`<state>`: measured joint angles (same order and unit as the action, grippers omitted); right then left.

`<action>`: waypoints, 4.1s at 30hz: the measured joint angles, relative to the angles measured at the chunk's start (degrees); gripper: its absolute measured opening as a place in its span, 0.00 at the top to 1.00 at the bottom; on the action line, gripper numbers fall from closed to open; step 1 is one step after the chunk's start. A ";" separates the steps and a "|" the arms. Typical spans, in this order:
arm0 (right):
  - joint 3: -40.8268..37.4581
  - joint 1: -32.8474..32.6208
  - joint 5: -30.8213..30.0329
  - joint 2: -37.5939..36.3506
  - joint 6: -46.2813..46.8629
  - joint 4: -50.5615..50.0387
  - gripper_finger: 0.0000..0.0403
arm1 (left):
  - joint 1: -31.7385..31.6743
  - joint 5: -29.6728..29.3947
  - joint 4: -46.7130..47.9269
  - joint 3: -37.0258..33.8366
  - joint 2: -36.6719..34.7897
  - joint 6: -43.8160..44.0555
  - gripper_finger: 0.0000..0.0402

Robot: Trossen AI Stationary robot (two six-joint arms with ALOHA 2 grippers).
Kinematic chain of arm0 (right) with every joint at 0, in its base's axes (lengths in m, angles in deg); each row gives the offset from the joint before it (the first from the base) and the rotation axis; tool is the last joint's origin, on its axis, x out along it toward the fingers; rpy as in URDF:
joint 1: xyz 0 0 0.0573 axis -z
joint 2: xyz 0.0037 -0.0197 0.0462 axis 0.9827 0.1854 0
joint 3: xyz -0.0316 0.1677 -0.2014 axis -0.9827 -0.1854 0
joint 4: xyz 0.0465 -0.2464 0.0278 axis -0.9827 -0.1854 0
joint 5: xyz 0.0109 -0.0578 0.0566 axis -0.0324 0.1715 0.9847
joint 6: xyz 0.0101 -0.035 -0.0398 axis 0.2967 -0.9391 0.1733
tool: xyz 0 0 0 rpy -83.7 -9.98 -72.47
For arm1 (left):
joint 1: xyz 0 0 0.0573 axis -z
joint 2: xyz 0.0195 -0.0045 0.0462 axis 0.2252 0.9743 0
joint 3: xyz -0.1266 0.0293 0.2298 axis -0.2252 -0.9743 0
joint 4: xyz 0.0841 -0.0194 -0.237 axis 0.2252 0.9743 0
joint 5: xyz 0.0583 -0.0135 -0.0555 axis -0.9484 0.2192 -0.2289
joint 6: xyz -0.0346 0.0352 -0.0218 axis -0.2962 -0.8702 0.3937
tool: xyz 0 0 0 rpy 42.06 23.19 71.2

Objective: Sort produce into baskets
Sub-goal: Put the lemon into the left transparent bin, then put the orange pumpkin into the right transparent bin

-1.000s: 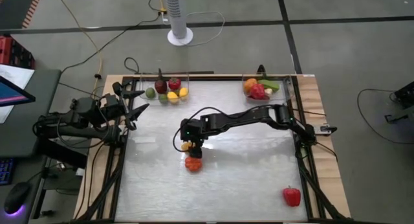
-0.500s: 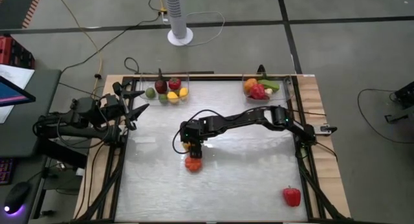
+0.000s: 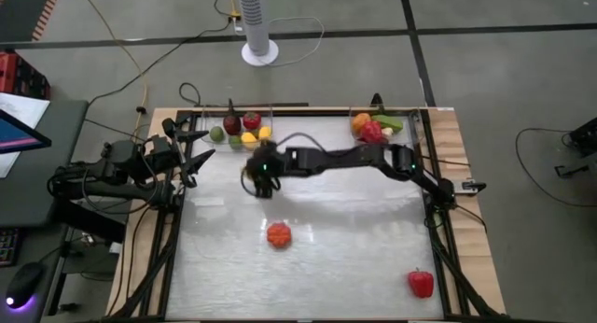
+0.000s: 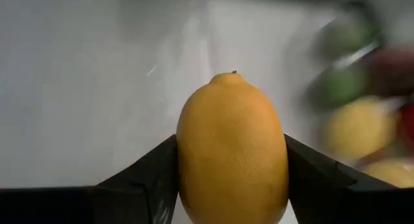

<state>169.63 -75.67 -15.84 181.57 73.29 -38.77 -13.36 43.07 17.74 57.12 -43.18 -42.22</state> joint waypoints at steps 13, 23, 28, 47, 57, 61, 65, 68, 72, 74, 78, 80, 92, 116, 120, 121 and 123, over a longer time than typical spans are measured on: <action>3.81 13.26 2.57 0.54 1.66 15.14 0.34 | 0.01 -0.13 0.02 0.00 0.00 -1.17 0.39; 3.79 15.84 10.51 0.56 7.46 12.67 0.18 | 0.00 -0.11 -0.70 0.00 0.00 -1.38 0.39; 3.77 14.12 10.68 -0.28 7.42 5.72 0.12 | 0.01 -0.09 -0.66 0.00 0.00 -1.38 0.39; -6.05 -11.86 1.26 -3.01 13.89 -9.31 0.13 | 0.01 -0.02 0.00 -0.02 0.00 0.43 0.39; -10.41 -15.18 -4.50 -3.01 18.85 -5.46 0.14 | 0.01 7.64 1.38 -0.02 0.00 5.24 0.39; -10.38 -16.08 -6.06 -5.38 19.08 -6.01 0.14 | -0.01 7.73 2.26 -0.02 0.00 6.73 0.39; -10.29 -19.50 -6.53 -7.61 21.40 -10.56 0.14 | 0.00 7.76 2.89 -0.02 0.00 6.92 0.39; -10.42 -22.74 -8.80 -7.77 22.34 -11.19 0.14 | -0.01 7.74 2.89 -0.02 0.00 6.59 0.39; -12.65 -24.45 -11.87 -8.22 21.93 -6.92 0.14 | -0.01 7.74 2.94 -0.02 0.00 6.93 0.39; -14.04 -24.29 -12.23 -8.23 22.71 -6.26 0.14 | 0.01 7.75 3.36 -0.02 0.00 7.43 0.39; -16.83 -24.13 -15.07 -8.67 23.35 -4.27 0.14 | -0.01 7.74 4.04 -0.02 0.00 7.82 0.39; -18.37 -24.57 -16.56 -8.86 23.78 -4.43 0.14 | 0.00 7.74 4.01 -0.02 0.00 7.39 0.39; -34.64 -24.40 -17.88 -11.31 29.96 10.50 0.14 | -0.01 7.30 3.31 -0.02 0.00 5.92 0.39; -32.07 -19.89 -25.50 -22.12 21.78 -2.25 0.28 | -0.01 7.37 2.25 -0.02 -0.02 6.11 0.39; -32.38 -16.27 -33.20 -28.35 25.96 -14.39 0.30 | -0.01 7.39 2.25 -0.02 0.00 6.28 0.39; -32.26 -15.28 -35.63 -30.49 27.55 -18.00 0.31 | -0.01 7.40 2.27 -0.02 0.00 6.27 0.39; -32.06 -12.89 -38.23 -34.09 30.13 -24.30 0.32 | 0.01 7.41 2.27 -0.02 0.00 6.27 0.39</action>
<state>137.58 -88.56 -54.07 147.48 103.42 -63.07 -13.35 50.48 20.02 57.09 -43.18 -35.95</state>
